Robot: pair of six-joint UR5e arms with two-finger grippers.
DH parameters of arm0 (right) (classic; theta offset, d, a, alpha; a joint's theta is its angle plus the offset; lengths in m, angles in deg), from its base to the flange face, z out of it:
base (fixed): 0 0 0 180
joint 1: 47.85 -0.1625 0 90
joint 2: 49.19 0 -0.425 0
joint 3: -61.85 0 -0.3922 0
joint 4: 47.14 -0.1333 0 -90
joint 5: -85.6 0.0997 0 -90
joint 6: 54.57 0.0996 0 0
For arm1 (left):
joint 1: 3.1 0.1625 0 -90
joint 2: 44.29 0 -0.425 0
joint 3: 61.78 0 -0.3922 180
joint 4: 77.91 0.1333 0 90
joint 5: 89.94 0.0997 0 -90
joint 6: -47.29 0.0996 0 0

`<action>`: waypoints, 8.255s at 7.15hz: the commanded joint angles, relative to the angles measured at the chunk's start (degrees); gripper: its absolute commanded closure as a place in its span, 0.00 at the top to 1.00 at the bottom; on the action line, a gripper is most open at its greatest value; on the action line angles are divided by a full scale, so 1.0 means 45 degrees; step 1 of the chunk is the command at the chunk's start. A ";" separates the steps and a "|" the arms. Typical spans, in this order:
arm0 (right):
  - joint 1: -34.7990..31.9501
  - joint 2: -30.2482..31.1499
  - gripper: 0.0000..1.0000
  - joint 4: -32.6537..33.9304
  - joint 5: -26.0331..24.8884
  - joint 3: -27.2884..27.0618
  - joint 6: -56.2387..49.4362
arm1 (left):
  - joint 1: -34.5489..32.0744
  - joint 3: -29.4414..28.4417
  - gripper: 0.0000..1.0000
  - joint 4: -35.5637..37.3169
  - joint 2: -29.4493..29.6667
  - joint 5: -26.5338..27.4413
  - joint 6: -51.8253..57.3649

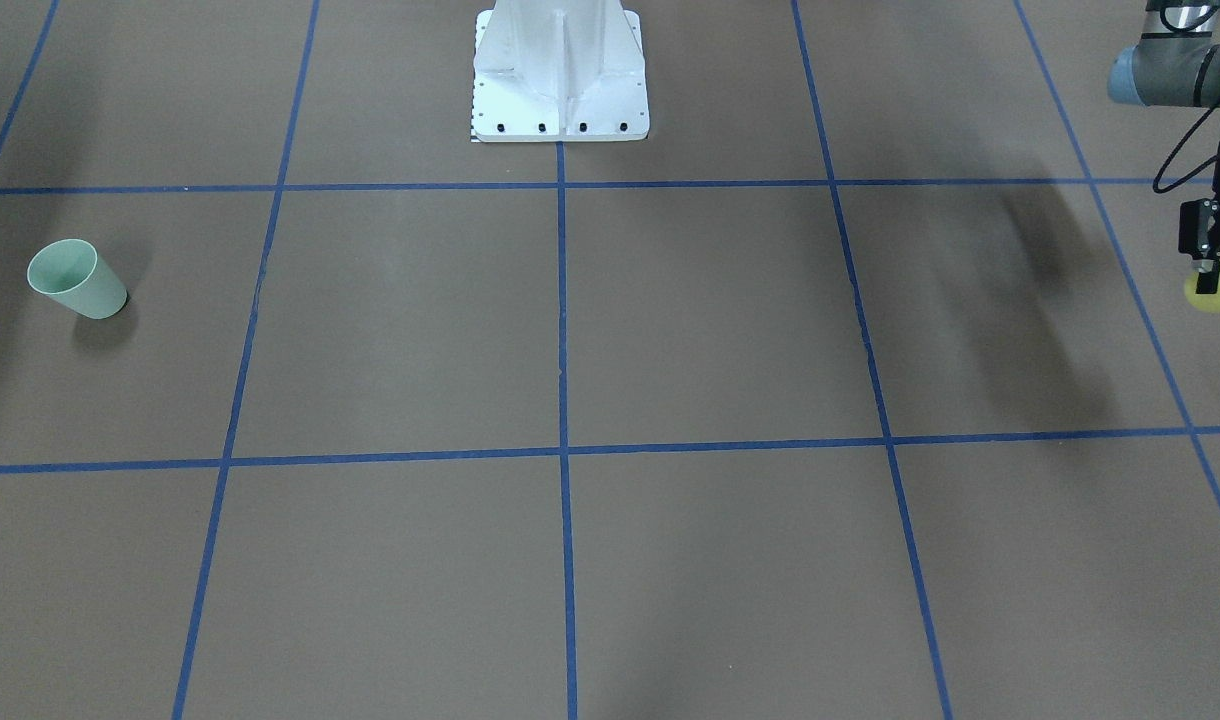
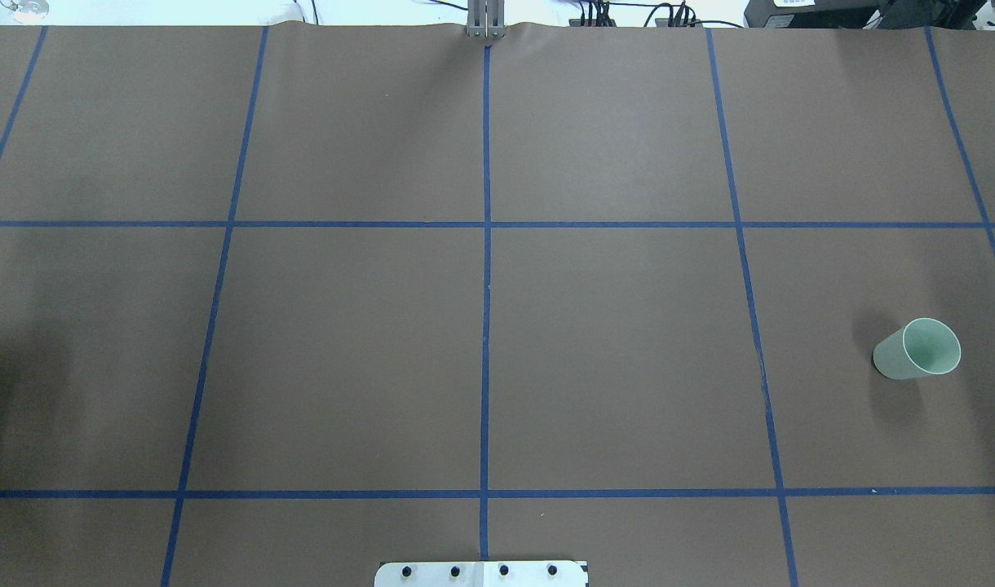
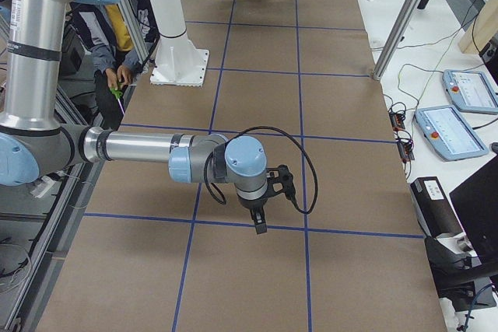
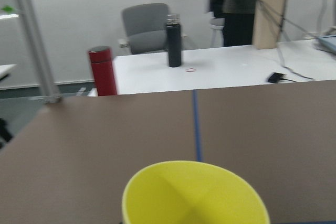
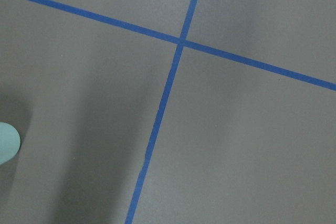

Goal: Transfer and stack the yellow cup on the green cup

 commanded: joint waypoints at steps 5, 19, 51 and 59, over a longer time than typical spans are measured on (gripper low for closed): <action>-0.0001 -0.0753 1.00 0.0099 0.1432 -0.0784 0.0792 | 0.0403 0.1333 0.10 -0.2684 0.3671 -0.5879 0.1809; 1.0968 -1.1431 1.00 0.0041 -0.0997 -0.1043 1.8110 | 0.1400 0.0338 0.00 0.2981 0.9671 -0.8643 0.6229; 1.1431 -1.2342 0.00 0.0080 -0.4480 0.1327 1.9406 | 0.3630 0.0396 1.00 0.2199 0.9809 -0.5870 0.6074; 0.7931 -0.8398 0.00 0.0080 -0.3327 0.0176 1.5173 | -0.0288 0.1737 1.00 0.9915 0.8582 -0.6039 0.6248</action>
